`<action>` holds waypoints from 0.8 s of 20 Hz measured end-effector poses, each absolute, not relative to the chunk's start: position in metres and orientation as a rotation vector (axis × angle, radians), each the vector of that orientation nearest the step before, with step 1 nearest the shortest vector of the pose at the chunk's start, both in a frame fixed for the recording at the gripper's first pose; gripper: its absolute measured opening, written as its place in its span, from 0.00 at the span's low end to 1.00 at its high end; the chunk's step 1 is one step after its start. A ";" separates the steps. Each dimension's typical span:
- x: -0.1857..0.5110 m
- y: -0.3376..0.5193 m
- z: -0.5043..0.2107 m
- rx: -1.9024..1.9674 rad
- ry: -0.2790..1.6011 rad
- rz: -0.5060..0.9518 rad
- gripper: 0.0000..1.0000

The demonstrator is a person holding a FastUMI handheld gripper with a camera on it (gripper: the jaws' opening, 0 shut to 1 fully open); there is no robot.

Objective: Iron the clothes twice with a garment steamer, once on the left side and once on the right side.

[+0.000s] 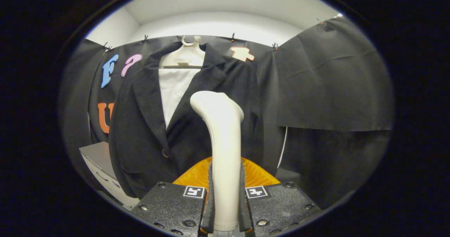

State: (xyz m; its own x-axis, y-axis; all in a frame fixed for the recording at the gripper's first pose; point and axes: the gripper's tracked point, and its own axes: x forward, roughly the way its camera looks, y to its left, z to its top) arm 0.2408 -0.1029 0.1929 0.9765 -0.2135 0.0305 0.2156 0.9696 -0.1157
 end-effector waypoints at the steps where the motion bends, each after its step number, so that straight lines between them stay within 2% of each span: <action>1: 0.238 -0.102 0.187 -0.123 -0.013 -0.212 0.29; 16: 0.202 -0.120 0.088 -0.117 0.135 -0.238 0.29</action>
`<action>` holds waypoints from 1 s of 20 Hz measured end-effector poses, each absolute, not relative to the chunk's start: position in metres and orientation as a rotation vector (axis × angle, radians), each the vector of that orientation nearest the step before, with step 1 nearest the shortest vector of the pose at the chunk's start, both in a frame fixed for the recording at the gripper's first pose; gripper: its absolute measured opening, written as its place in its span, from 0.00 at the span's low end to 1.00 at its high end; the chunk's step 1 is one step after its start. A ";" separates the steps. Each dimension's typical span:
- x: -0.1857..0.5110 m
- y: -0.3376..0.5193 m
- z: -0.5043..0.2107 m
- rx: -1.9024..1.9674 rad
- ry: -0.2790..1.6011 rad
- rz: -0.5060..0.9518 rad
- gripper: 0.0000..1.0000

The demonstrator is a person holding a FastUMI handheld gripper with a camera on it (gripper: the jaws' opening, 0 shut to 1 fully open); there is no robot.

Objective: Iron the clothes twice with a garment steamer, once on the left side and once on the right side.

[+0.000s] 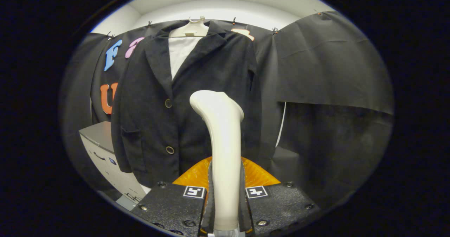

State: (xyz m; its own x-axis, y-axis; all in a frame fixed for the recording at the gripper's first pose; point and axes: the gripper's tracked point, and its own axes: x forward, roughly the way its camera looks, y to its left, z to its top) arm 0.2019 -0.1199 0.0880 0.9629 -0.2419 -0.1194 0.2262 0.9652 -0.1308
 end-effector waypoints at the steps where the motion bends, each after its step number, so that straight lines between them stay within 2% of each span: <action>1: 0.199 -0.122 0.080 -0.117 0.139 -0.246 0.29; 20: 0.180 -0.131 -0.049 -0.141 0.346 -0.251 0.29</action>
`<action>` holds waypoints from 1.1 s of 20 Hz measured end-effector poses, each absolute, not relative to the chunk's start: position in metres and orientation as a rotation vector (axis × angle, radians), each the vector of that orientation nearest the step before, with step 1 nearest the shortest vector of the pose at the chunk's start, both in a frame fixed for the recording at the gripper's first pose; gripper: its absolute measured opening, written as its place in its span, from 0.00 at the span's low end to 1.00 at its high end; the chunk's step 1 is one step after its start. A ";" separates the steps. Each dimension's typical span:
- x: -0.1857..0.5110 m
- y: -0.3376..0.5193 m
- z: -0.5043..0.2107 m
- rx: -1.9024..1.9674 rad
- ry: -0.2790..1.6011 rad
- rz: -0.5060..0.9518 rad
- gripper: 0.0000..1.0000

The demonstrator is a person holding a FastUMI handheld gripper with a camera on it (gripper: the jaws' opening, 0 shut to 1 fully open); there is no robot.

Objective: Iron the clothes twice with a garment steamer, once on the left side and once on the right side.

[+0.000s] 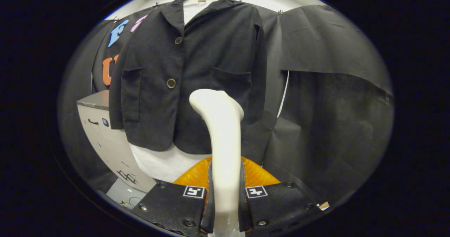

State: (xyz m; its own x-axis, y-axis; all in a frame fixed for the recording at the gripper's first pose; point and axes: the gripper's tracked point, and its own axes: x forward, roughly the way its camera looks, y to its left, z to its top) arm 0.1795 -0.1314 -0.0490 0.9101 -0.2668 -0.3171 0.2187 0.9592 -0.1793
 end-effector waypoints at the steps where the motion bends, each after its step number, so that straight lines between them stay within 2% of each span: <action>1: 0.177 -0.131 -0.055 -0.144 0.357 -0.250 0.29; 14: 0.153 -0.142 -0.149 -0.165 0.526 -0.263 0.29; 22: 0.147 -0.126 -0.130 -0.156 0.494 -0.254 0.29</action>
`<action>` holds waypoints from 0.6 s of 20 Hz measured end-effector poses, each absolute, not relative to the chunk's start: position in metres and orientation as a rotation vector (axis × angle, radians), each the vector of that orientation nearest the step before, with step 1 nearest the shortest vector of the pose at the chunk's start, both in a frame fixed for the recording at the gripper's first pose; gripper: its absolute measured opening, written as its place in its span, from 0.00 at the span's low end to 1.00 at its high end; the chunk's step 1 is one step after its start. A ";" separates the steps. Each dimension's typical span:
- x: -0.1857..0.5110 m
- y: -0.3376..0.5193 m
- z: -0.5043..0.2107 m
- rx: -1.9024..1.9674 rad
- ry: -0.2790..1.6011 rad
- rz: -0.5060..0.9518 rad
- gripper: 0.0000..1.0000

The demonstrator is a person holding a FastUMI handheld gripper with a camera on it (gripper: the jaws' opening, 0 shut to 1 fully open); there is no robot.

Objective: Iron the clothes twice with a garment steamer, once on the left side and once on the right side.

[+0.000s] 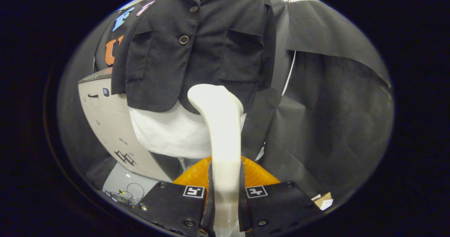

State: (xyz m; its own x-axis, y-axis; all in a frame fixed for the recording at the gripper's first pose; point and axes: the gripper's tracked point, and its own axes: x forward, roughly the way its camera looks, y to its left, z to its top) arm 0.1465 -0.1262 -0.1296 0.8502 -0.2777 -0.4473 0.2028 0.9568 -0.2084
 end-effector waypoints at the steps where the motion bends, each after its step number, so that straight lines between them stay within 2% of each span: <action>1: 0.145 -0.123 -0.123 -0.153 0.482 -0.252 0.29; 12: 0.110 -0.095 -0.058 -0.112 0.381 -0.257 0.29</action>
State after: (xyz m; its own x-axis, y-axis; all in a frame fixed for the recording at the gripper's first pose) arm 0.1099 -0.0952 -0.0581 0.8964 -0.2684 -0.3527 0.2266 0.9614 -0.1558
